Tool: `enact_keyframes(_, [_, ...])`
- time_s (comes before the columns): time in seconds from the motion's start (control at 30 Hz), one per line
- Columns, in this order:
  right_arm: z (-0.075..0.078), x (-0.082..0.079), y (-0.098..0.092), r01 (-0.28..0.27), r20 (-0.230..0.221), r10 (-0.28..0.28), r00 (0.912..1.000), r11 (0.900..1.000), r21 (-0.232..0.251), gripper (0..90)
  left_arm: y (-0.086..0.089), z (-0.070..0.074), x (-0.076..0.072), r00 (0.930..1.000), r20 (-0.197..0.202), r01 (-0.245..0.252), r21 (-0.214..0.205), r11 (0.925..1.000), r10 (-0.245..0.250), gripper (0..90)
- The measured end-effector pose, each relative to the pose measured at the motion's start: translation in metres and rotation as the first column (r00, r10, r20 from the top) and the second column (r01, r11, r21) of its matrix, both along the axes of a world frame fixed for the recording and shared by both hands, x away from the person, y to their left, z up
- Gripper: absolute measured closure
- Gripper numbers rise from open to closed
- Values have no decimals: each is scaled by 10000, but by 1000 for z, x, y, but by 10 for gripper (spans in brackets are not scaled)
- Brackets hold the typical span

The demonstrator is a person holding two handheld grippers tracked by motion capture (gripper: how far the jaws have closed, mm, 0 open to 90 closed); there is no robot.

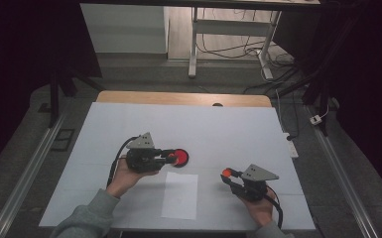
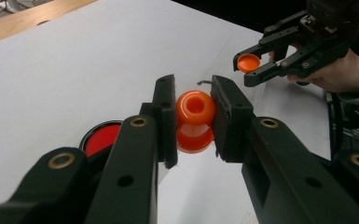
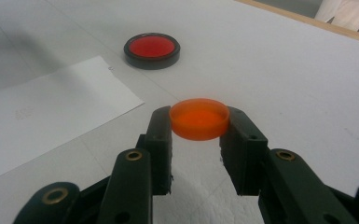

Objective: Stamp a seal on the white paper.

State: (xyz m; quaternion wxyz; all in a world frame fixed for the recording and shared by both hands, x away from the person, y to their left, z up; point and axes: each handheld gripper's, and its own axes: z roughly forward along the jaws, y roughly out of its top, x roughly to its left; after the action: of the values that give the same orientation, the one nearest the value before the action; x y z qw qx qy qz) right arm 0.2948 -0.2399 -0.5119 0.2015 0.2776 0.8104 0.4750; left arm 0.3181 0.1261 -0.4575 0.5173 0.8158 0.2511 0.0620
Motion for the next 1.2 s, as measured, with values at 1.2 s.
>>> enact_keyframes(1.2, [-1,1,0,35,-42,-35,10000,10000,-2,641,-17,-21,-13,9970,-507,620,539,9966,-593,723])
